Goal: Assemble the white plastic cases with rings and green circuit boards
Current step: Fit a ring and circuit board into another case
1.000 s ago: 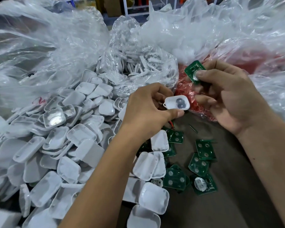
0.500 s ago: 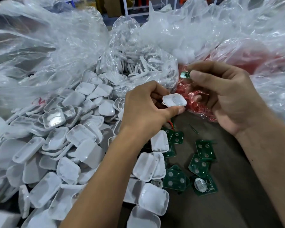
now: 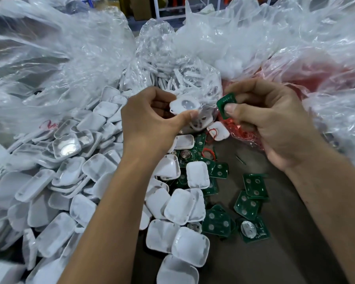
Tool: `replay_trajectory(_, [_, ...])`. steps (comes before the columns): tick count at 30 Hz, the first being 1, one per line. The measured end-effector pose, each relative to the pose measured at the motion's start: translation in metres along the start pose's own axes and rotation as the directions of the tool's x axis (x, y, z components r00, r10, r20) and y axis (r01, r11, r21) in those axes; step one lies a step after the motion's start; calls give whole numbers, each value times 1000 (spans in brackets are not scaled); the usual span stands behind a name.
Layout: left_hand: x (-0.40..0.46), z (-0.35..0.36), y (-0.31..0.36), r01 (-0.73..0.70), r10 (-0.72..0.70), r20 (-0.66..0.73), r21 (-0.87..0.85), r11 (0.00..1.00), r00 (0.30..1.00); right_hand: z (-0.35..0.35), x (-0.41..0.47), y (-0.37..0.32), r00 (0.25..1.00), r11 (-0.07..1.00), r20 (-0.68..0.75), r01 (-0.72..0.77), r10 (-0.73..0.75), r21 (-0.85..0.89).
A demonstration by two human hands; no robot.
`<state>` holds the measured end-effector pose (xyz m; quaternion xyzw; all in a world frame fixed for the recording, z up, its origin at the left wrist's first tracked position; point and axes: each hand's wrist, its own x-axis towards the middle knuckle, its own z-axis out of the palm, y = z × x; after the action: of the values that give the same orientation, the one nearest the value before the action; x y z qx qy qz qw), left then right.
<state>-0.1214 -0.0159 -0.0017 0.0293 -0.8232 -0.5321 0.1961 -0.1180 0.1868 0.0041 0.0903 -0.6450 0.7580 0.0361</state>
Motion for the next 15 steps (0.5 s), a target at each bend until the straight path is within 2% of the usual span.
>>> replay_trajectory(2, [1, -1, -1, -5, 5, -4, -19, 1000, 1000, 2, -2, -1, 1000, 999, -11, -22, 21, -27])
replay_trajectory(5, [0, 2, -1, -27, 28, 27, -8, 1000, 999, 5, -3, -2, 998, 996, 23, -61, 60, 62])
replay_trajectory(9, [-4, 7, -2, -79, 79, 97, -5, 997, 992, 7, -3, -1, 995, 996, 88, -44, 37, 79])
replay_trajectory(15, [-4, 7, -4, -118, 123, 171, -38, 992, 978, 8, -3, 1, 999, 999, 47, 7, -9, 31])
